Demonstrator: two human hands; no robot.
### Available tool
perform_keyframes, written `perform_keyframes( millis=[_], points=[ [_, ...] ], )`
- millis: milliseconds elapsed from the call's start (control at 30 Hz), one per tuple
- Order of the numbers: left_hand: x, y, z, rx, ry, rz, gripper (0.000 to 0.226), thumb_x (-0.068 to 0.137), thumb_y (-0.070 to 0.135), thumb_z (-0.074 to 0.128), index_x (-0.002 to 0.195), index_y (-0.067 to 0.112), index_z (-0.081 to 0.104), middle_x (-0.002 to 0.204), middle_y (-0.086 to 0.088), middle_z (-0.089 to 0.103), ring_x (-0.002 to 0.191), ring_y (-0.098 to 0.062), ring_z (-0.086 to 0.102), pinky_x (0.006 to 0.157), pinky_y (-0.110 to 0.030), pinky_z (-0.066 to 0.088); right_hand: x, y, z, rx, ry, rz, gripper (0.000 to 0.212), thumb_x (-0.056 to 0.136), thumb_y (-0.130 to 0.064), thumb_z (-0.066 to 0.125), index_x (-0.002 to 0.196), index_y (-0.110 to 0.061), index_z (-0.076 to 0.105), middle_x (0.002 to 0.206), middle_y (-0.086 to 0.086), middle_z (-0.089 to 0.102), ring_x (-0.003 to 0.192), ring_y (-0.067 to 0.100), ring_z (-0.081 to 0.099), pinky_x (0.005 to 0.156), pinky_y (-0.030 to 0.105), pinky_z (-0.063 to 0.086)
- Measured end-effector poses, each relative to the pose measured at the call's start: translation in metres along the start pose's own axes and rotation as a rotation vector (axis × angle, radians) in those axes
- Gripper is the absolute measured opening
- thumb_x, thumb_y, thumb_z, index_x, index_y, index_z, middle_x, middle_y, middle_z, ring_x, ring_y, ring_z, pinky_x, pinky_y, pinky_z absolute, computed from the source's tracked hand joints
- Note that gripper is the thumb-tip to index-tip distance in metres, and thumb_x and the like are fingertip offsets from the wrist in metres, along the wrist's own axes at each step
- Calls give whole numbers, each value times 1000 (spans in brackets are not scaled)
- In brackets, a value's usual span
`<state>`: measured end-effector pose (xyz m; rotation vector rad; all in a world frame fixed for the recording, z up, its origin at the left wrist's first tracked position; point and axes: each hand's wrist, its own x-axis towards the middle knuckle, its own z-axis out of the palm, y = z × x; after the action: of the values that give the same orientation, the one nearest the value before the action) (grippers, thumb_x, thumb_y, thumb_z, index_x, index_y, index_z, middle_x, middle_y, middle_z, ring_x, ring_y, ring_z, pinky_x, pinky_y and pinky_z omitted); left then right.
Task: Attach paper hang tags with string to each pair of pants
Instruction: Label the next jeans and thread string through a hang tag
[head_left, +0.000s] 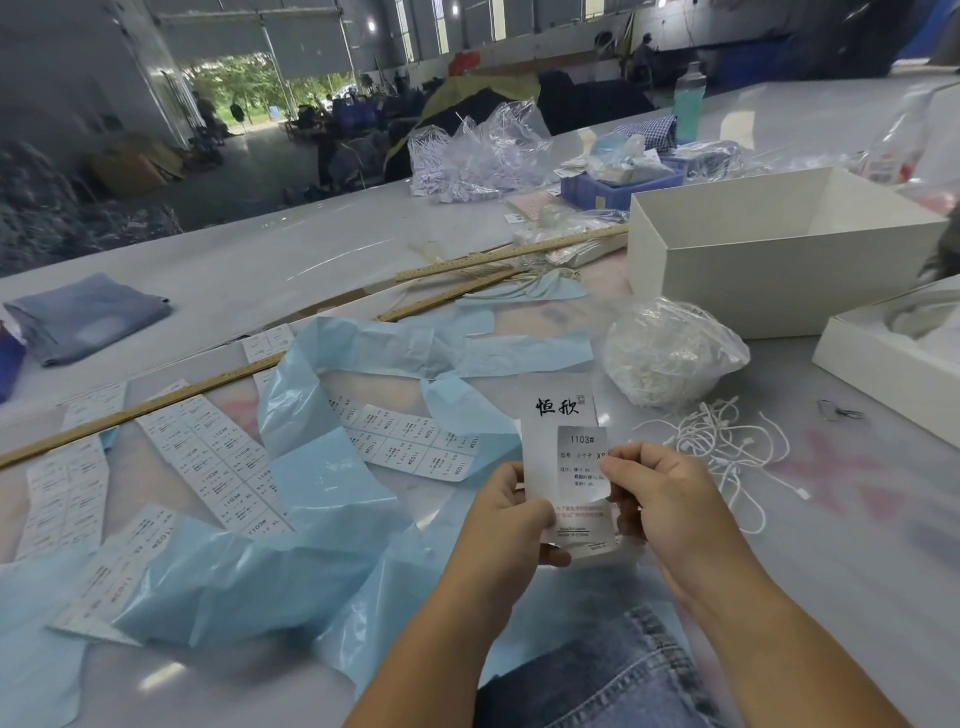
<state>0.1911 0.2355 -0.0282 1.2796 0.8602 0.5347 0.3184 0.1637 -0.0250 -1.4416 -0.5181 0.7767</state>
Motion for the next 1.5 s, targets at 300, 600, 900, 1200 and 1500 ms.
perform_keyframes(
  millis=[300,600,900,1200,1500],
  points=[
    [-1,-1,2,23,-62,13,53,79,-12,45,111,29,55,91,-9,68,69,-19,61,45,-25,44,2,6,3,-97,-5,3,20,96,-15,58,77,-15,66,56,-10,62,46,6,53,45,24,45],
    [-5,-2,7,-14,-166,34,56,64,3,48,104,43,54,90,4,71,65,-13,64,47,-27,46,2,7,5,-111,56,-26,21,93,-15,61,73,-16,67,62,-4,69,43,0,56,42,16,43],
    [-5,-3,10,-38,4,36,53,80,-18,38,114,21,49,93,-5,71,69,-21,71,48,-29,53,-5,6,10,-154,136,-57,19,90,-19,64,71,-16,68,62,-4,69,50,5,60,55,33,50],
    [-7,1,21,-170,93,-61,46,84,-19,37,106,20,49,110,-16,62,78,-30,73,47,-29,55,-10,7,10,-200,263,-213,15,92,-21,62,78,-16,64,96,10,62,79,23,62,65,33,49],
    [-11,3,15,-256,-71,-92,20,89,13,61,108,15,67,93,-13,74,71,-24,71,49,-29,54,-12,8,12,-305,220,-283,17,95,-20,59,79,-16,62,93,2,58,80,14,61,55,10,45]
  ],
)
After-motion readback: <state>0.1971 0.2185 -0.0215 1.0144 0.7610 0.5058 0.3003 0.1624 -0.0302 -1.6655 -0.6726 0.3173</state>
